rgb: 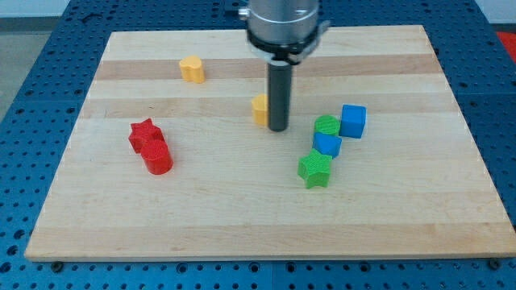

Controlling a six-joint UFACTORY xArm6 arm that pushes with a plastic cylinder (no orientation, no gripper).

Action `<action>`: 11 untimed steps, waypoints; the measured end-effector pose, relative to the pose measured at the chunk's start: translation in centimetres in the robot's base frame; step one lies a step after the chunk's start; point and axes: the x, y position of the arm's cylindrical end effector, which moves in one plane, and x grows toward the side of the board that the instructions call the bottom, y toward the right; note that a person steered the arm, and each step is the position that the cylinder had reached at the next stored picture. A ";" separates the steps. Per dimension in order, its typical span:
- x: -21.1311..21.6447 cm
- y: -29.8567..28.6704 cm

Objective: Move the yellow hexagon towards the yellow heart

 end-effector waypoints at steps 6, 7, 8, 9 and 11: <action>-6.9 -4.5; -6.9 -5.7; -4.4 -4.4; -2.2 -6.2; -4.9 -11.5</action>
